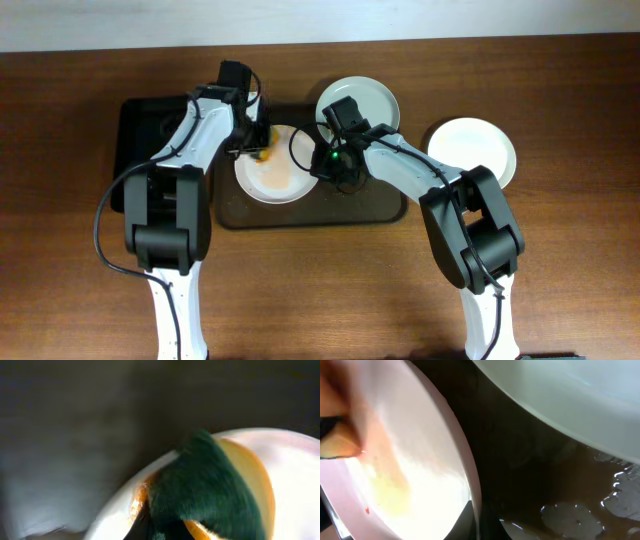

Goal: Clean dirty plates on tray and stack at the side
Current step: 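Lift the plate with the right gripper and stack it on the side plate, then drag the last plate to the tray center with the right gripper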

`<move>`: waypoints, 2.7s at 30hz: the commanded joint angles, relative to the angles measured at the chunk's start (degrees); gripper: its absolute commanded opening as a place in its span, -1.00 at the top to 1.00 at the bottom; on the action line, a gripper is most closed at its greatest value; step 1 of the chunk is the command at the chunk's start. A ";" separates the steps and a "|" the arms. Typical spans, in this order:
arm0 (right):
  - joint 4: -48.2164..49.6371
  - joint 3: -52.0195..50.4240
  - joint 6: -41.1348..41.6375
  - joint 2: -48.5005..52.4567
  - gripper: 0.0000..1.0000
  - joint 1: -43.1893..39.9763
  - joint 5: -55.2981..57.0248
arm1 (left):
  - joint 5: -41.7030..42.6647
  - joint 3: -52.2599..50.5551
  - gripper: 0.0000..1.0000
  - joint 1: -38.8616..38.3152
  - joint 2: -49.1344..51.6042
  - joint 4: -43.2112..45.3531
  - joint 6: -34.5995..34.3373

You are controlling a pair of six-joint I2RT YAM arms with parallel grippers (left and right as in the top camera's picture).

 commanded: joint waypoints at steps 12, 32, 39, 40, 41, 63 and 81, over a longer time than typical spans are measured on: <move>-0.61 -0.31 -2.60 1.29 0.92 0.20 -1.51 | 3.34 9.68 0.99 0.28 2.89 -22.60 9.55; -18.78 -0.31 -16.06 -23.63 0.92 20.50 77.75 | 10.97 31.32 0.99 7.89 3.02 -25.94 9.35; -16.57 -0.31 -16.04 -23.63 0.92 24.30 96.72 | 10.97 31.32 0.99 7.89 3.02 -26.12 9.35; -16.09 -0.31 -16.06 -23.63 0.92 24.37 97.53 | 10.97 31.32 0.99 7.89 3.02 -26.12 9.35; -14.88 -0.31 -16.06 -23.63 0.92 24.37 97.48 | 10.97 31.32 0.99 7.89 3.02 -26.12 9.35; -11.63 -16.28 -14.32 -23.76 0.91 -42.45 24.96 | 10.97 31.32 0.99 7.89 3.02 -25.99 9.38; 5.92 -9.70 6.80 -7.32 0.55 -12.00 15.17 | 10.95 31.32 0.99 7.89 3.02 -25.66 9.38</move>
